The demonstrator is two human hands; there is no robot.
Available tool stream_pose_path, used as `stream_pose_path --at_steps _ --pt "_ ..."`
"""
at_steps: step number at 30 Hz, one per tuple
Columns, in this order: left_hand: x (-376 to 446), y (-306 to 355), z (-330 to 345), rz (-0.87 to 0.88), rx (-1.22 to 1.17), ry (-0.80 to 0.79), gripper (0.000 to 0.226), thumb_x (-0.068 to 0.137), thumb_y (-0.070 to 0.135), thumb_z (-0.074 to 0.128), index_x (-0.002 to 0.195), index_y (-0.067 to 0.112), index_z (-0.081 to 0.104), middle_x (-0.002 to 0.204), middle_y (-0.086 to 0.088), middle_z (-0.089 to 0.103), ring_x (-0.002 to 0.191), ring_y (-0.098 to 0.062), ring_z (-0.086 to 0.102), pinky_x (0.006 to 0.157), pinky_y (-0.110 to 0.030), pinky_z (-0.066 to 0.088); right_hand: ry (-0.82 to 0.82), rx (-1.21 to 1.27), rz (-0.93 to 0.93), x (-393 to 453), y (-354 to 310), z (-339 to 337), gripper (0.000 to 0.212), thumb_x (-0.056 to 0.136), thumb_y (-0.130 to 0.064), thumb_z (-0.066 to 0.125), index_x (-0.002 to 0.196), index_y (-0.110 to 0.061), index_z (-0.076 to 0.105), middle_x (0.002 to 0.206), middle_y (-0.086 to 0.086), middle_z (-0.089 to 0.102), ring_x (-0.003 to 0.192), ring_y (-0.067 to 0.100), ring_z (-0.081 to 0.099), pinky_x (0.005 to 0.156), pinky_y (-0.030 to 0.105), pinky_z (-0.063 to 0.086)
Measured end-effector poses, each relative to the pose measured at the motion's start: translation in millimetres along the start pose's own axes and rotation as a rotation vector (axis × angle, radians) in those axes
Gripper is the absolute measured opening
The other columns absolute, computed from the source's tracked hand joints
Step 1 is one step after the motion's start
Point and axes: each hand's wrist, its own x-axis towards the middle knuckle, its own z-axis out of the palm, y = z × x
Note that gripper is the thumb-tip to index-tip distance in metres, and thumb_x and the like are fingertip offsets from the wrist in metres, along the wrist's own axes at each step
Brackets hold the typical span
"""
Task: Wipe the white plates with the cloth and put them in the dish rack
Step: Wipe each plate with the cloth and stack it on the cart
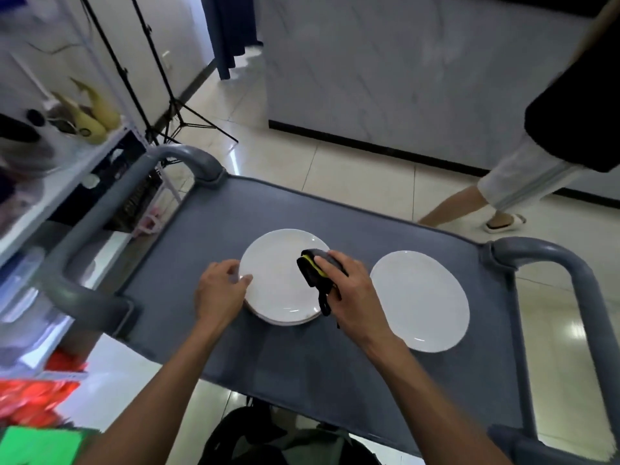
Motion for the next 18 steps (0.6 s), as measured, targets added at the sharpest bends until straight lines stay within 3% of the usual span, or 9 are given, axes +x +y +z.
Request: stream_pose_path --at_steps 8,18 --pt "6.2 -5.0 7.9 -0.098 -0.143 -0.035 0.024 0.075 0.029 0.078 0.096 0.025 0.066 0.093 0.006 0.067 0.088 -0.019 0.064 0.081 -0.04 0.054 -0.186 0.004 0.049 32.6 -34.4 43.2 0.071 0.076 0.011 0.057 0.139 -0.023 0.057 0.141 0.001 0.051 0.116 0.032 0.05 0.098 0.043 0.046" --pt "23.4 -6.0 10.9 -0.258 -0.238 -0.132 0.028 0.072 0.027 0.078 0.096 0.023 0.063 0.089 0.006 0.068 0.087 -0.019 0.067 0.081 -0.038 0.056 -0.292 -0.096 0.099 38.1 -45.7 63.2 0.075 0.078 0.007 0.052 0.142 -0.03 0.051 0.147 -0.002 0.045 0.124 0.029 0.044 0.094 0.048 0.045"
